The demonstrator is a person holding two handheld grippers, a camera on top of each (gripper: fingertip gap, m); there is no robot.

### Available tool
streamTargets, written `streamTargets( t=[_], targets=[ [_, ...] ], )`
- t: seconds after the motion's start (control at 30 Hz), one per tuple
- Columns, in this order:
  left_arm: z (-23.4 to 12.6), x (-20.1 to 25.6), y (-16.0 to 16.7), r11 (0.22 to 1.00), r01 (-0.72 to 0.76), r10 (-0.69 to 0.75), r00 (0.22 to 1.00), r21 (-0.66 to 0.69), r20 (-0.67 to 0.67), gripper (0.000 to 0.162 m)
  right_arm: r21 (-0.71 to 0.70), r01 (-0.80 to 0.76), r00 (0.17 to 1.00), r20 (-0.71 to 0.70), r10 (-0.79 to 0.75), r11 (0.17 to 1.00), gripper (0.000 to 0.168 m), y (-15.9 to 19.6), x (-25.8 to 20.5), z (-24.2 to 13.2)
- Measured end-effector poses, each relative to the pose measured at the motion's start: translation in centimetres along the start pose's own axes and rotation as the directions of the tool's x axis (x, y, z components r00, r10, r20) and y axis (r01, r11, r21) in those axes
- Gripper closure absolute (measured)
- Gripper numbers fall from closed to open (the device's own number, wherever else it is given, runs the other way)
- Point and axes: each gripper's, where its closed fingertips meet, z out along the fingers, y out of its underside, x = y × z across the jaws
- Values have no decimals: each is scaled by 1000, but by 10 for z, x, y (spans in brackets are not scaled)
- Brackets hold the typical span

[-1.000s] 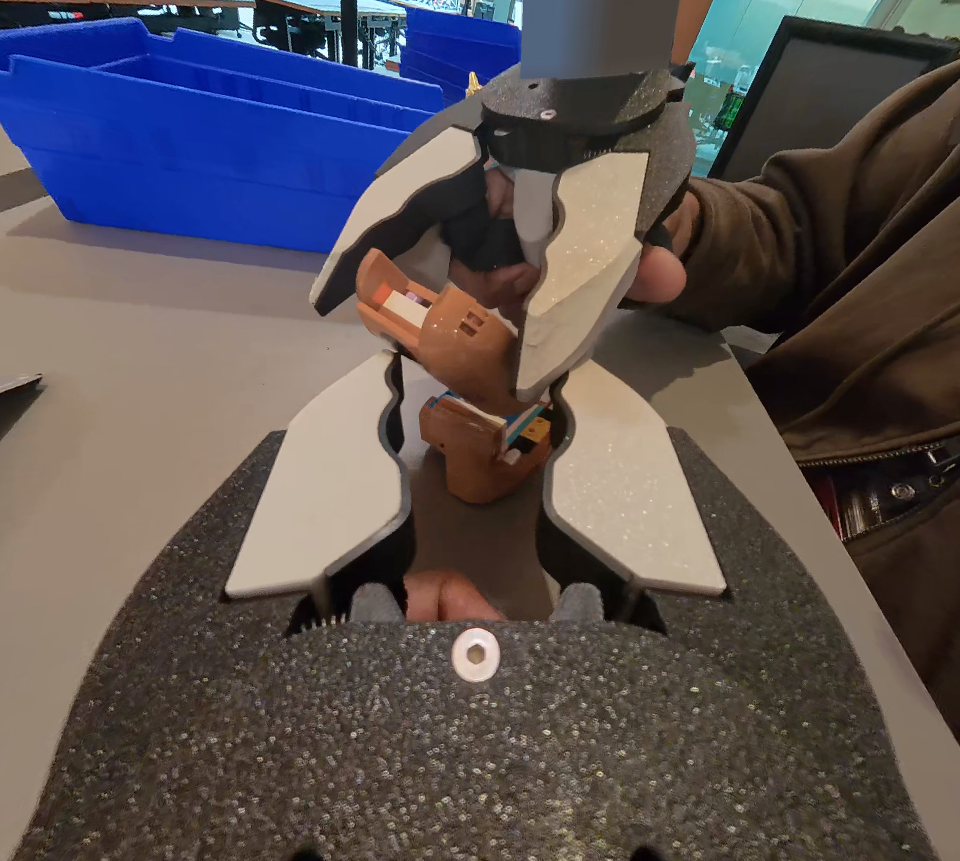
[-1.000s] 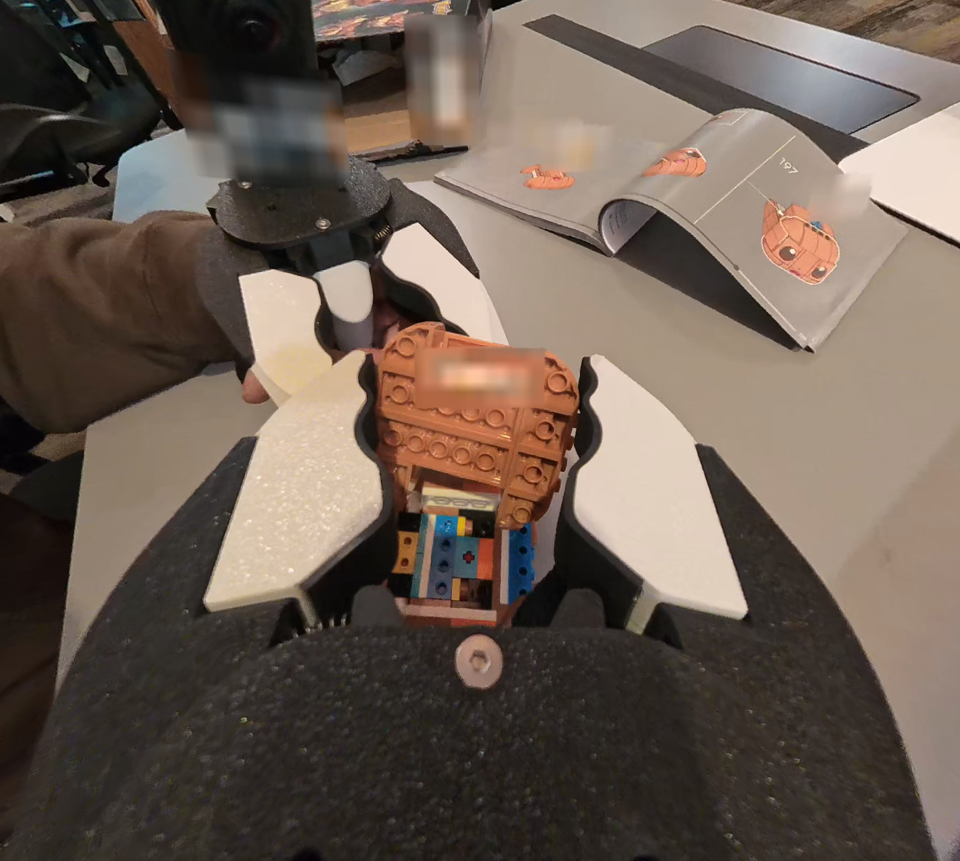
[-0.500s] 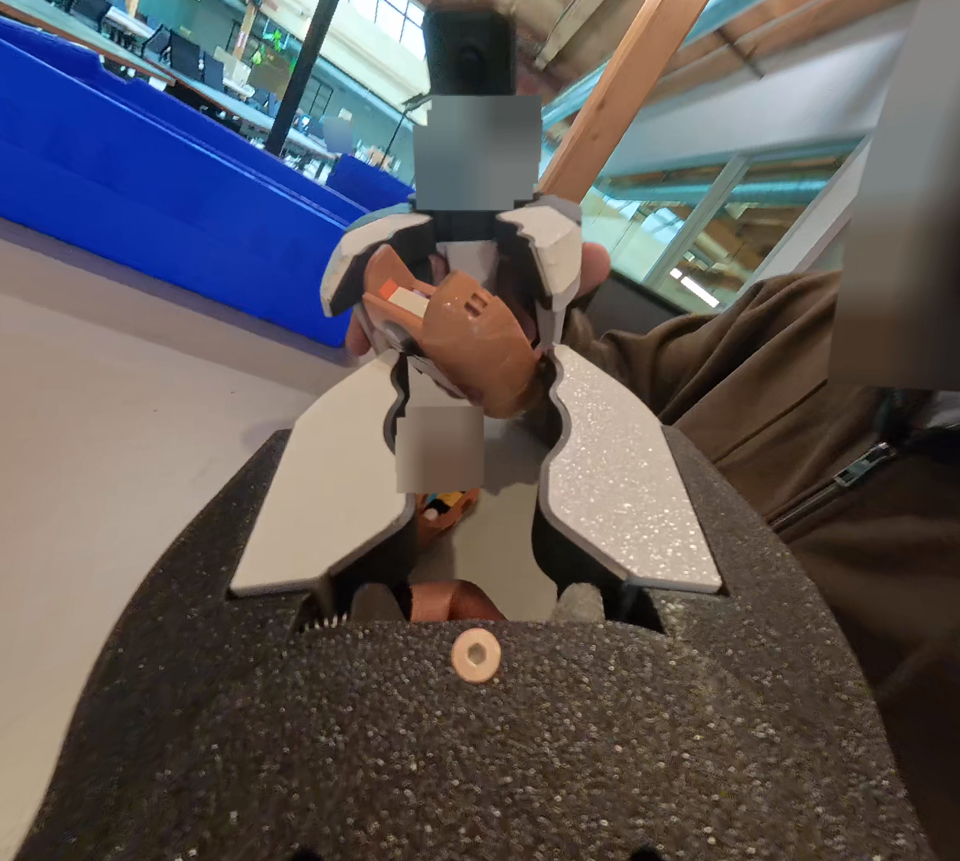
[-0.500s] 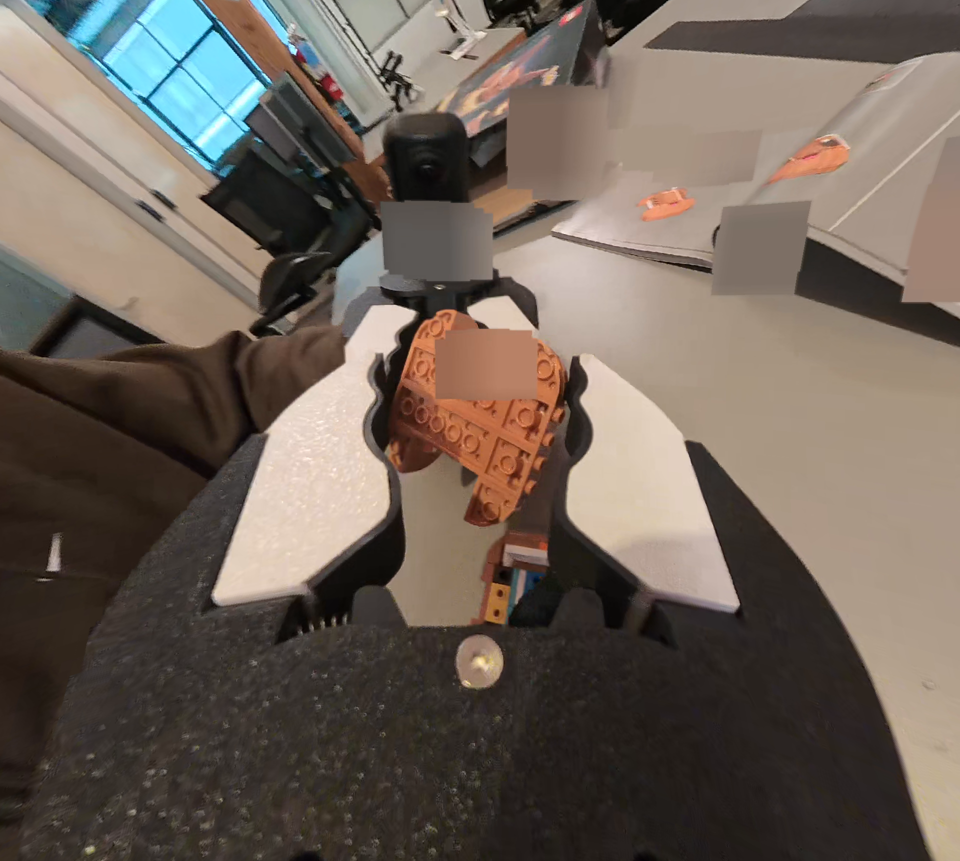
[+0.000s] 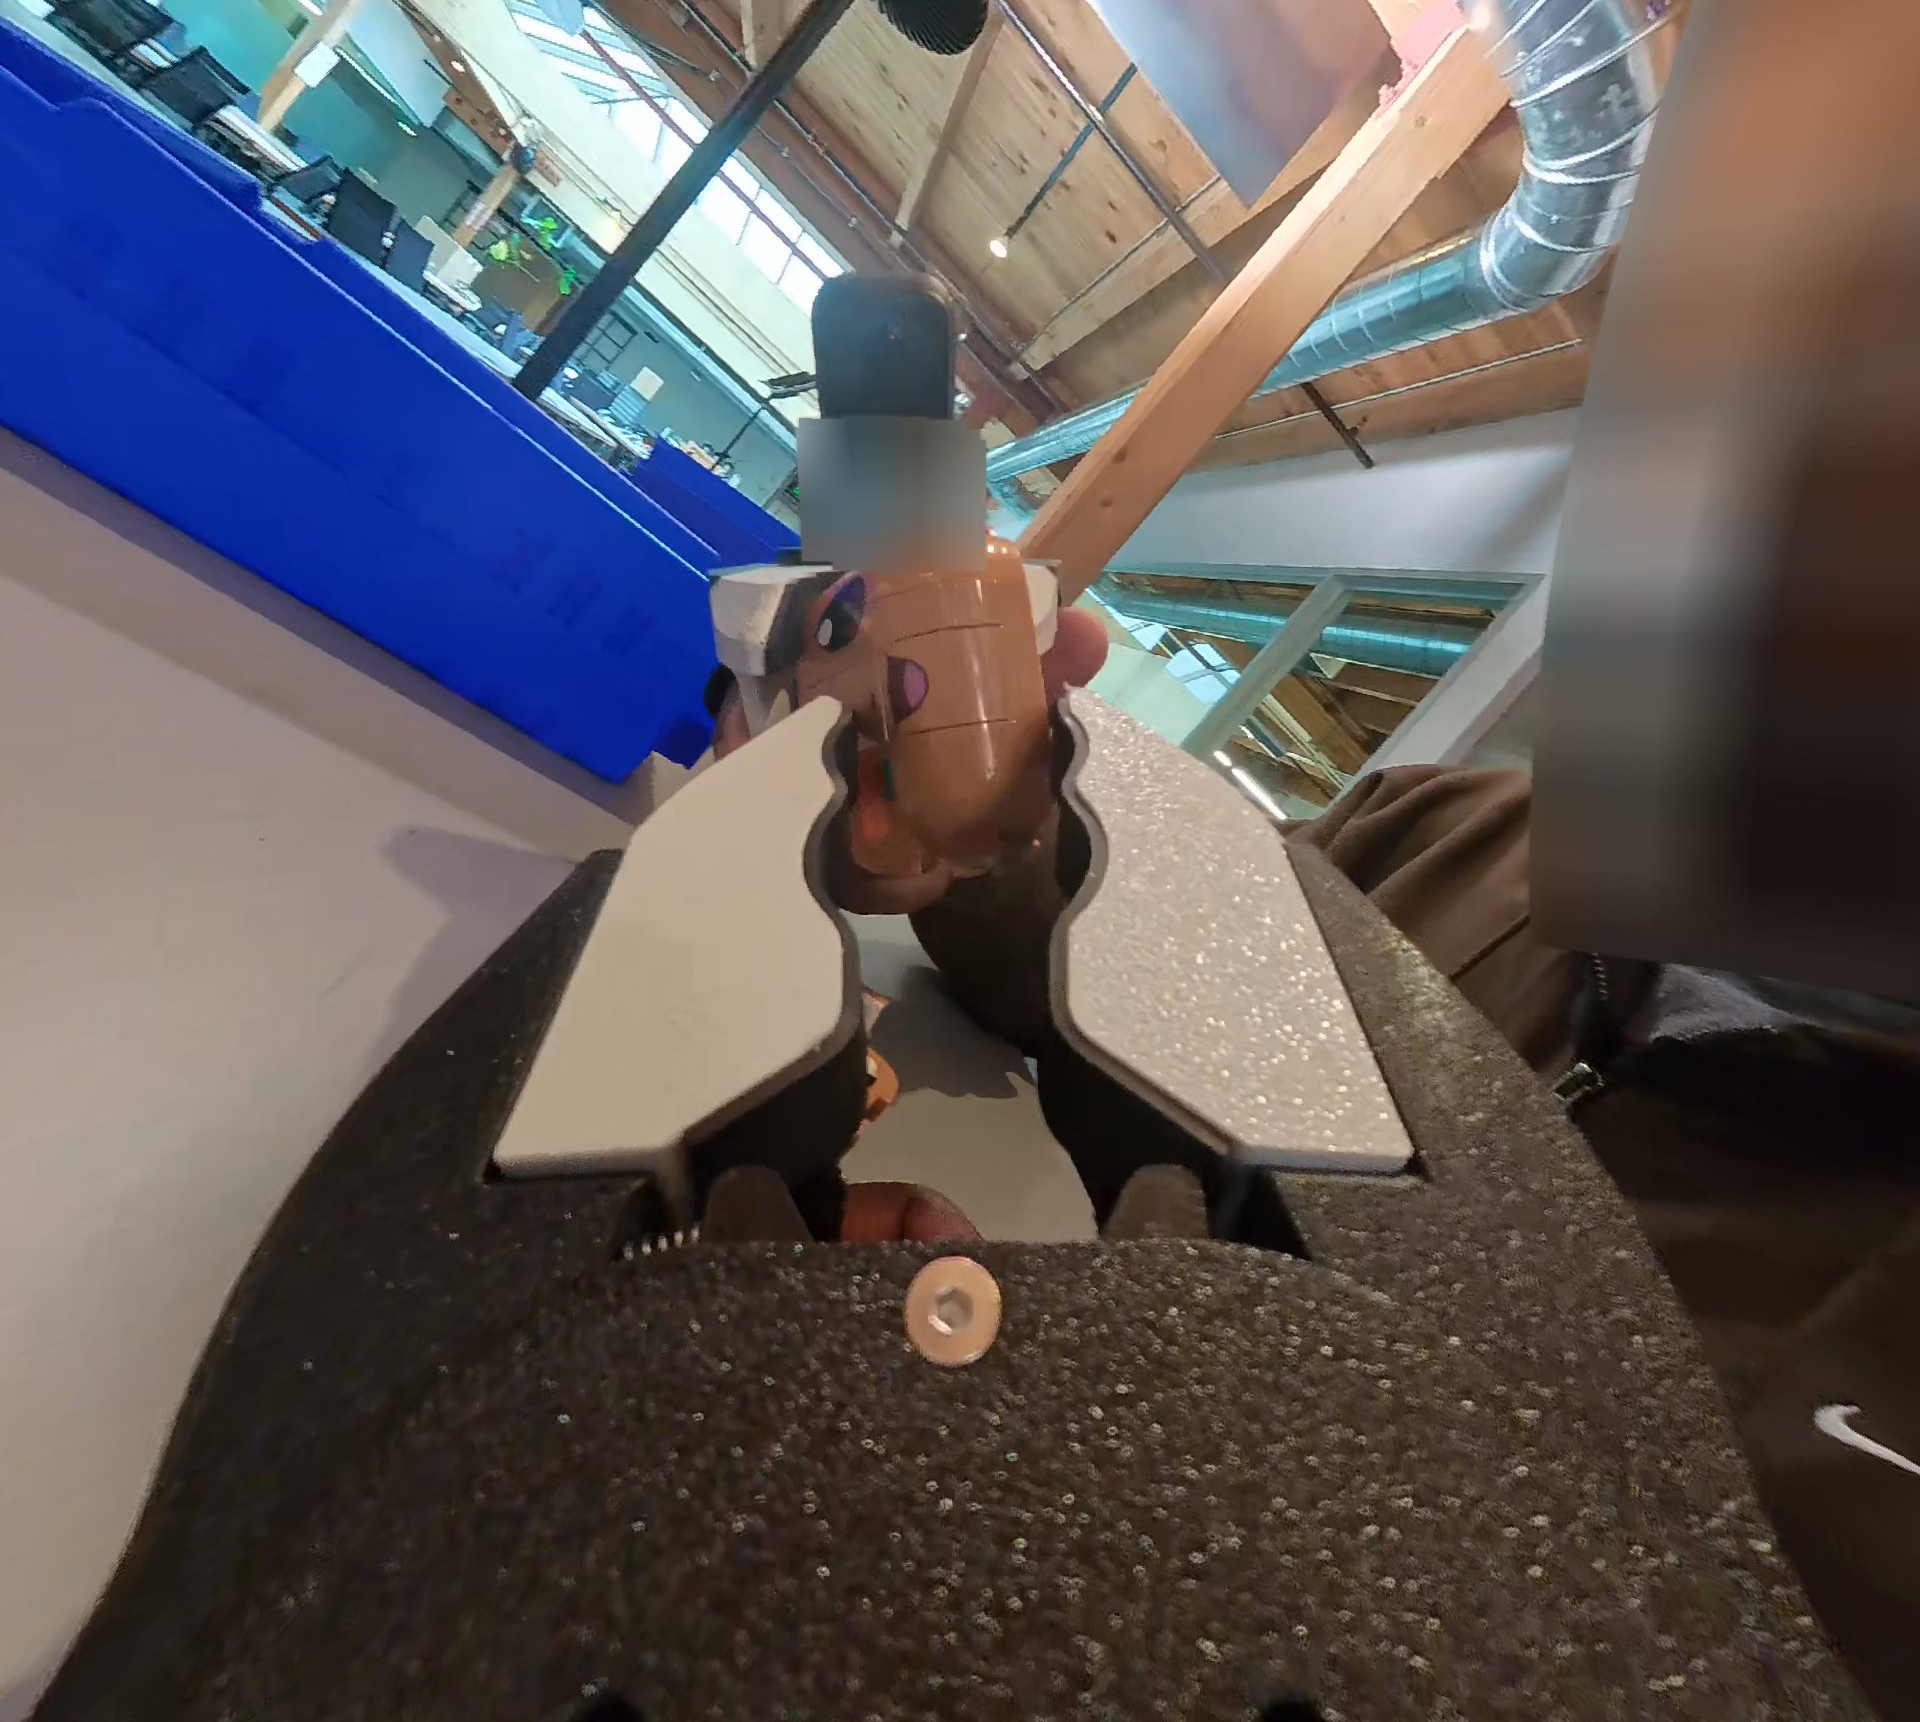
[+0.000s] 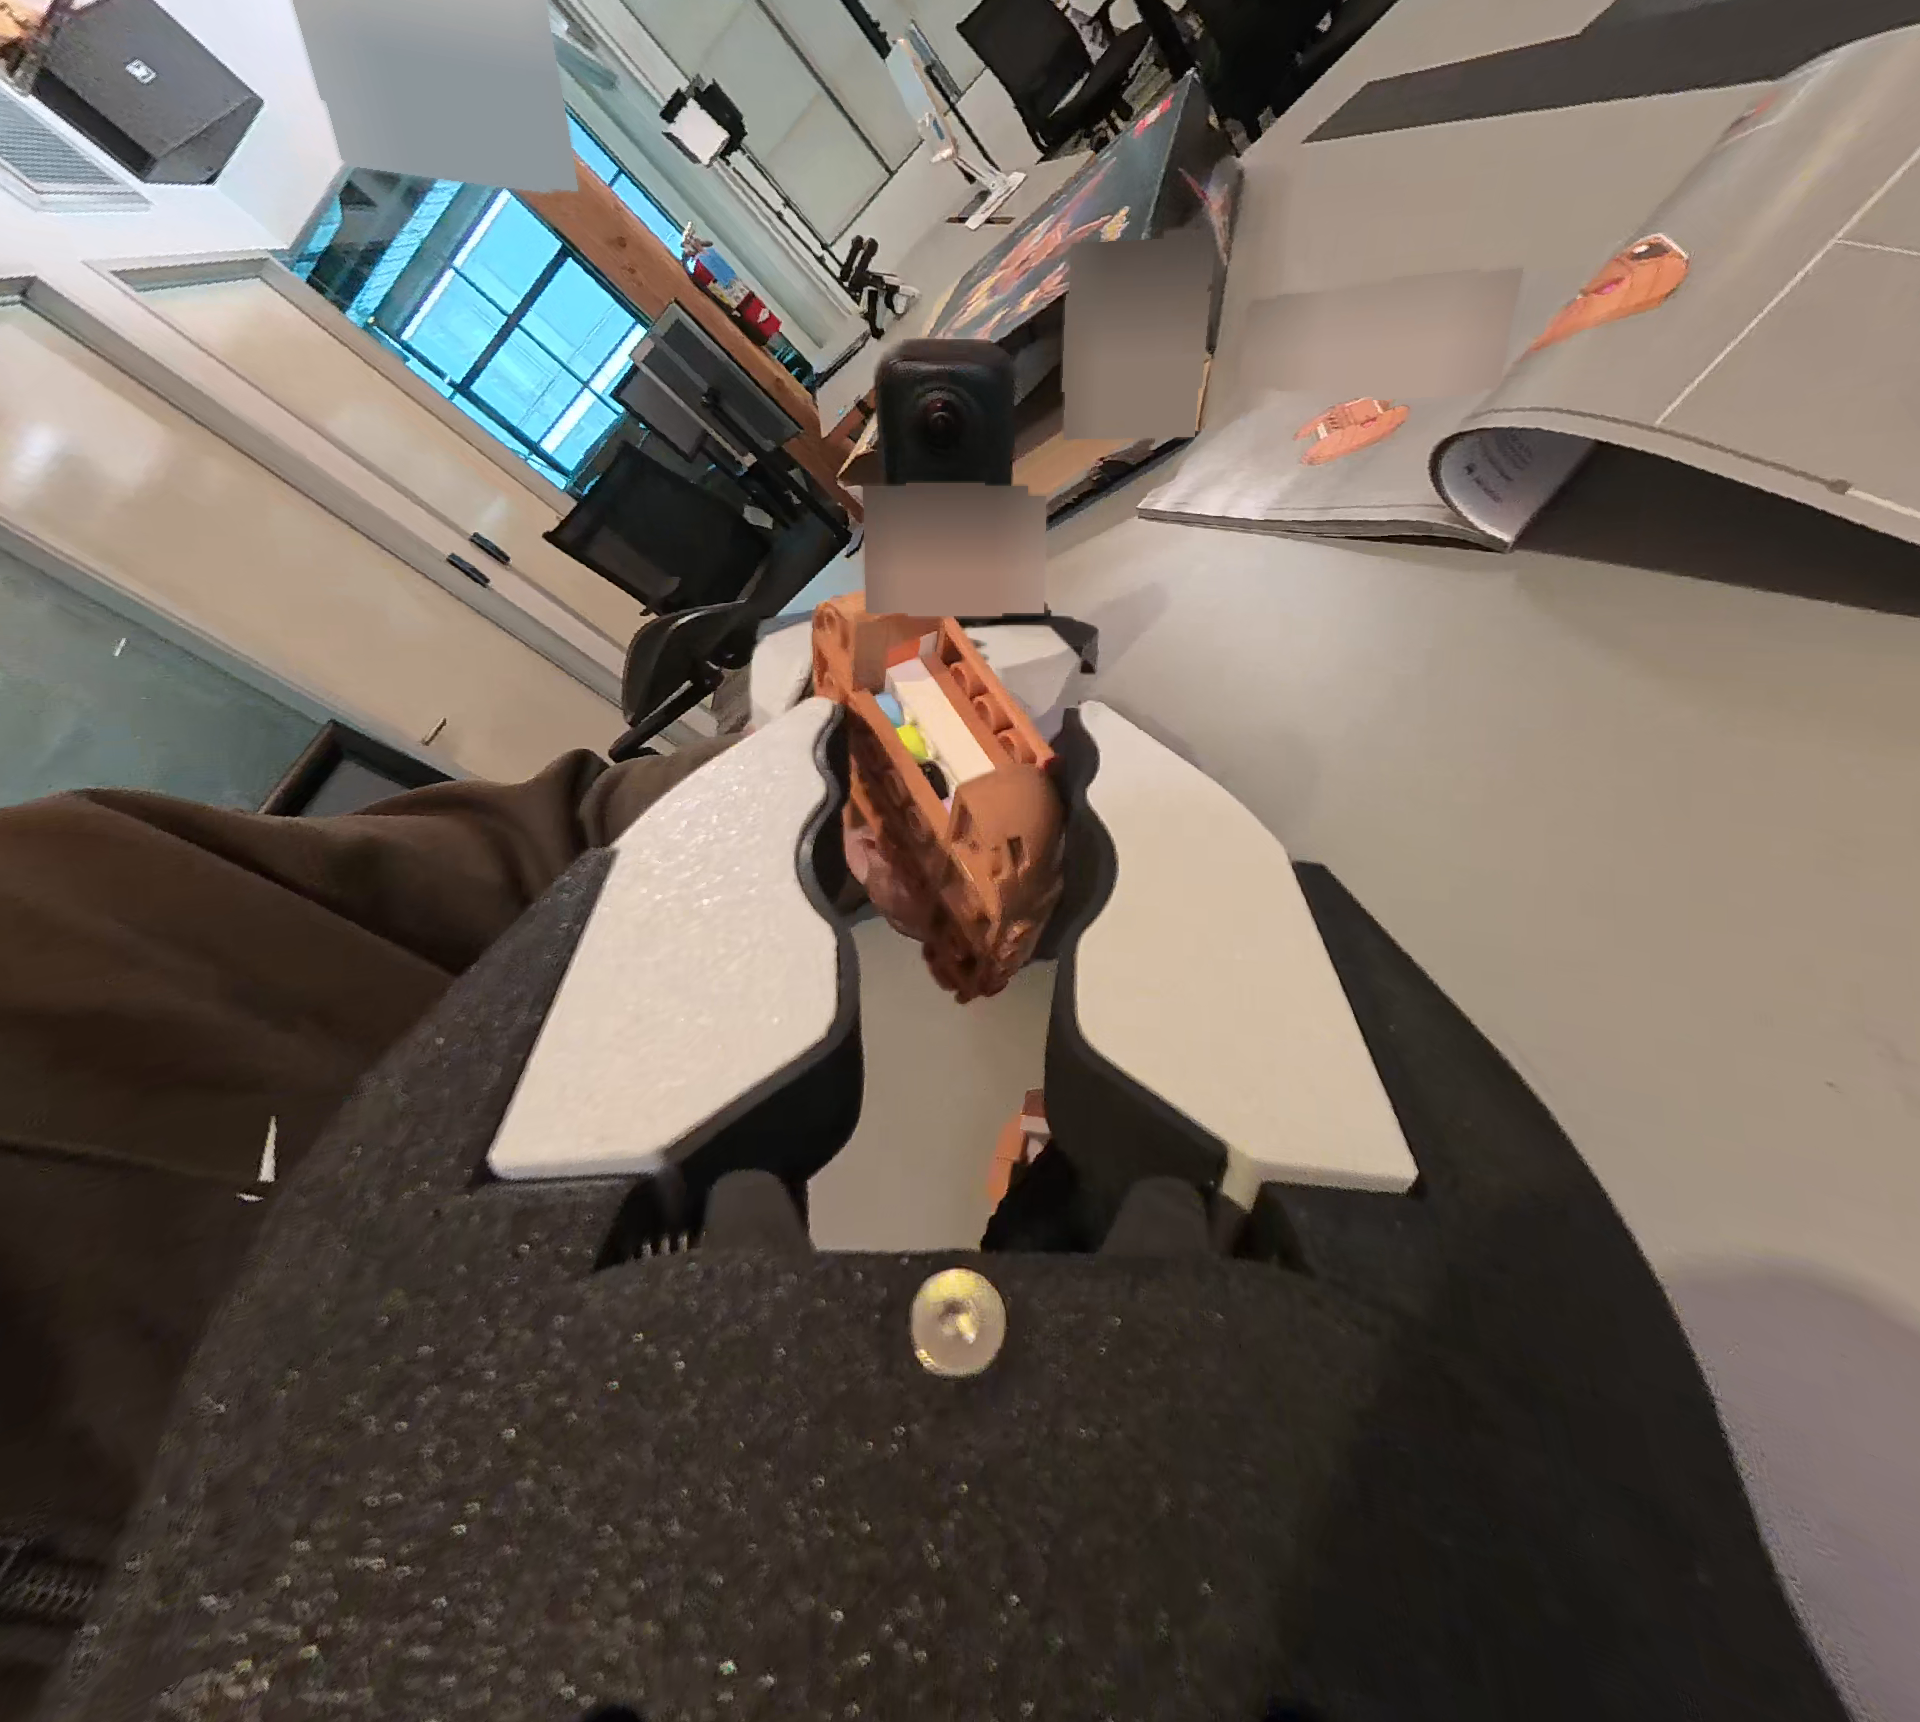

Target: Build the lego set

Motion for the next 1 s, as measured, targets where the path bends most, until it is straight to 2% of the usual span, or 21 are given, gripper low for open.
streamTargets(
  t=[0.1,0.23,0.4,0.57,0.73,0.9,0.93,1.0],
  targets=[
    [-2,-5,0,999,-36,36,998,-21,49,130,-2,32,999,-21,-32,999,133,3,3,-1],
    [-3,-13,8,987,-102,118,984,-122,130,130,-44,175,980,-91,-179,984,138,12,6,0],
    [-8,-20,17,932,-253,305,934,-261,186,133,-109,229,964,-114,-241,967,138,24,11,3],
    [-15,-32,24,790,-441,563,796,-426,220,139,-176,216,960,-142,-242,960,136,33,22,3],
    [-18,-37,27,714,-492,653,725,-499,220,139,-204,204,955,-172,-240,958,131,37,27,1],
    [-26,-50,34,550,-540,796,570,-637,204,139,-181,219,938,-231,-257,959,128,29,30,-12],
    [-26,-51,36,554,-527,790,577,-645,207,139,-177,219,936,-239,-258,960,128,28,30,-15],
    [-26,-53,37,608,-480,744,622,-633,243,139,-178,229,928,-256,-269,957,128,28,30,-20]
  ],
)
